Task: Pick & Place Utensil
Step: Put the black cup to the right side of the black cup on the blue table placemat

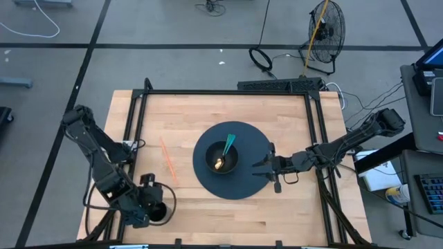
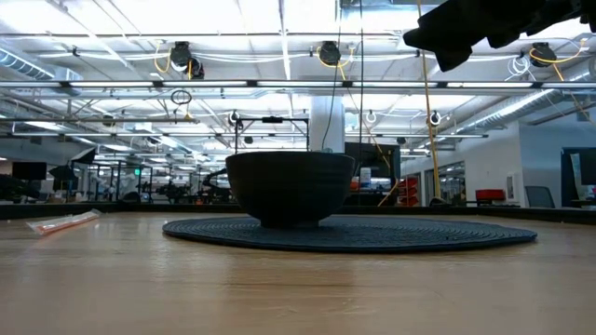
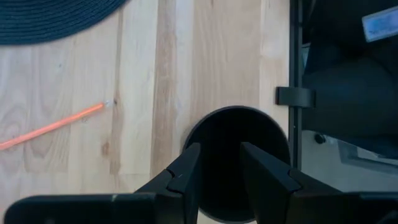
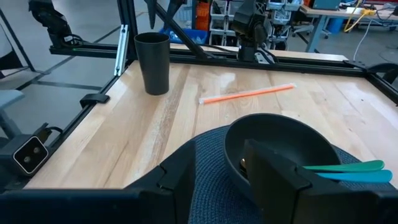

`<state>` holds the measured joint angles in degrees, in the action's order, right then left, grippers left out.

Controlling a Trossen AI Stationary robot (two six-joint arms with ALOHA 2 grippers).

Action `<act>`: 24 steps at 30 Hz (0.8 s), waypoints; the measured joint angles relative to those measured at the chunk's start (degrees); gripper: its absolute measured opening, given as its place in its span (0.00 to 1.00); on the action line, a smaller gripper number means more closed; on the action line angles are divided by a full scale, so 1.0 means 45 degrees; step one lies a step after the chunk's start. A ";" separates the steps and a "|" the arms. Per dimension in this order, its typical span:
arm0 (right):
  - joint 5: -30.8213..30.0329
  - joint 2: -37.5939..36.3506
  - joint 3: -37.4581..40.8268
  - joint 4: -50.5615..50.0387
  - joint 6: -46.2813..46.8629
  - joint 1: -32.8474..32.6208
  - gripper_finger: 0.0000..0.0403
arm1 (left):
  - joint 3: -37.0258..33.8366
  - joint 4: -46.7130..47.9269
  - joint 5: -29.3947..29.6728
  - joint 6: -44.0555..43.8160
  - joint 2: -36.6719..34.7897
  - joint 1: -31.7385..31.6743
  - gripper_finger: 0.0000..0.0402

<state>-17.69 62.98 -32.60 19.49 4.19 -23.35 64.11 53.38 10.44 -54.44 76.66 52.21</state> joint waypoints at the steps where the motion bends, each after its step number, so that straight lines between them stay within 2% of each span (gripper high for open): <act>1: 0.0000 0.0000 0.0000 -0.0002 0.0067 0.0000 0.32 | -0.0014 0.0031 0.0000 -0.0075 0.0000 -0.0012 0.29; 24: 0.0024 0.0879 0.0000 0.0383 0.0238 0.0000 0.32 | -0.0084 0.0598 0.0123 -0.0265 0.0410 -0.0049 0.29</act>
<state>-17.58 66.94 -32.60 21.21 5.26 -23.35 63.73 56.07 10.99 -55.64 78.51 51.99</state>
